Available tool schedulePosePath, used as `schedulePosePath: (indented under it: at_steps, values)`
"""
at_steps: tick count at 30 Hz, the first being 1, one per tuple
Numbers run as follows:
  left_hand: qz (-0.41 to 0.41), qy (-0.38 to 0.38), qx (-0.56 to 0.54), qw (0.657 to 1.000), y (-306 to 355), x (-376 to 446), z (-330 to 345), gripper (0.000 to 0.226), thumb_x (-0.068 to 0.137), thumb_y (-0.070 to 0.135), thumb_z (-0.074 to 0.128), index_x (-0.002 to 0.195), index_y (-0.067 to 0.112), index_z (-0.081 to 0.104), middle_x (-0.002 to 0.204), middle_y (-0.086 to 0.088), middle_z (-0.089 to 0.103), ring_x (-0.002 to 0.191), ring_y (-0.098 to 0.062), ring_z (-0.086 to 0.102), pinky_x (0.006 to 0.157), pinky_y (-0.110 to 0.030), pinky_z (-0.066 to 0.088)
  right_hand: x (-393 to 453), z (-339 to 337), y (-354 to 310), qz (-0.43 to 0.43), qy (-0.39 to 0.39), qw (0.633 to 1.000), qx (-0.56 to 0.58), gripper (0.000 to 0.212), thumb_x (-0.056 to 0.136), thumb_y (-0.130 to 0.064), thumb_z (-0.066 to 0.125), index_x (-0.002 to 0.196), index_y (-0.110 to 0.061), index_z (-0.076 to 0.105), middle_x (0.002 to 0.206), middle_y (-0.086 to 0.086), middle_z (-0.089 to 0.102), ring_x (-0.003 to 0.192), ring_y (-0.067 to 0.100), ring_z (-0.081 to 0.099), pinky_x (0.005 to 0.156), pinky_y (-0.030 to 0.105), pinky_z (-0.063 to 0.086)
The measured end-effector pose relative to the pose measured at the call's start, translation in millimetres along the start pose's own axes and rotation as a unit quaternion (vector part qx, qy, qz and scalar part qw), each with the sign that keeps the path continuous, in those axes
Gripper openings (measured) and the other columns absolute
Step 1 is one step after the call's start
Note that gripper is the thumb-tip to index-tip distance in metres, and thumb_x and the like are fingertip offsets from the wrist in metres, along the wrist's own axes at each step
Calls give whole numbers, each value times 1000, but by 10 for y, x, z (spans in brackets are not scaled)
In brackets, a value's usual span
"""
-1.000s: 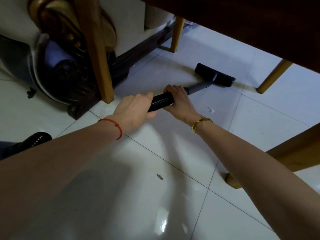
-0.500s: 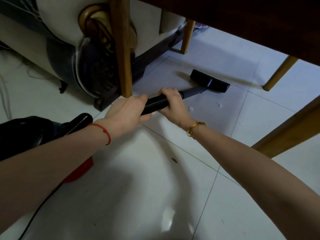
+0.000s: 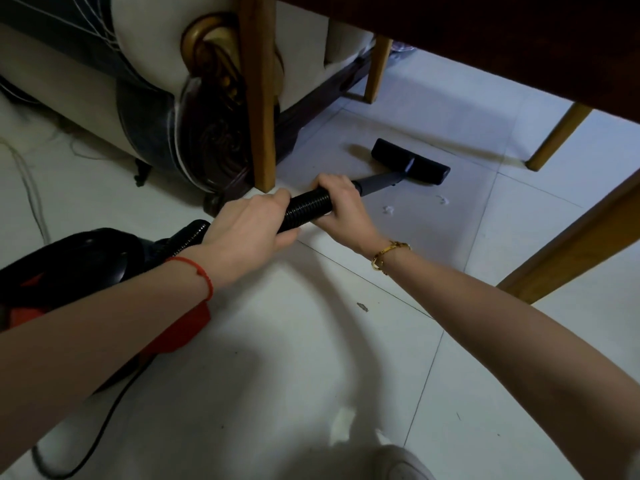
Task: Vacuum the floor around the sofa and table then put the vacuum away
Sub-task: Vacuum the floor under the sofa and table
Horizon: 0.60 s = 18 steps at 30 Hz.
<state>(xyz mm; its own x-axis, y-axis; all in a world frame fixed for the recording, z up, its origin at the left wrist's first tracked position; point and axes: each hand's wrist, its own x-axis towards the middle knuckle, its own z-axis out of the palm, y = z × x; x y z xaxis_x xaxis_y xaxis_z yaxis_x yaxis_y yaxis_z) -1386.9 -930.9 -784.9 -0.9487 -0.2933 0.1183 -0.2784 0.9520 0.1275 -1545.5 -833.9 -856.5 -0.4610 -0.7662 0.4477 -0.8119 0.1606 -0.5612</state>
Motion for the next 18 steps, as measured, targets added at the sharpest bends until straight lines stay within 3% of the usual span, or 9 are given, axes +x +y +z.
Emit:
schedulePosePath:
  at_steps: [2,5,11,18]
  values:
    - [8,4,0,1000,-10,-8,-31,34,91,41,56,109,13,47,97,-7,64,83,-32,63,62,-32,34,-8,-26,-37,-2,-2,1000,-4,28,76,-35,60,82,-10,52,80,1,55,79,16,44,72,14,29]
    - [18,14,3,1000,-17,-49,-60,34,91,43,56,107,14,46,95,-7,63,81,-32,63,60,-33,34,-30,-49,-76,-1,-10,1000,-2,25,77,-31,65,83,-10,53,81,2,56,79,16,44,74,10,29]
    - [12,23,0,1000,-16,-213,-135,38,90,44,56,113,15,48,100,-9,64,84,-33,64,62,-33,36,-54,-107,-233,-1,-55,998,-7,21,78,-22,69,86,-12,53,80,2,56,80,18,44,72,19,30]
    - [19,29,2,999,45,-460,-312,37,90,45,54,111,14,49,95,-7,65,81,-30,64,62,-34,42,-129,-241,-485,6,-95,995,-11,21,79,-19,70,86,-15,50,80,-1,56,78,11,48,104,36,29]
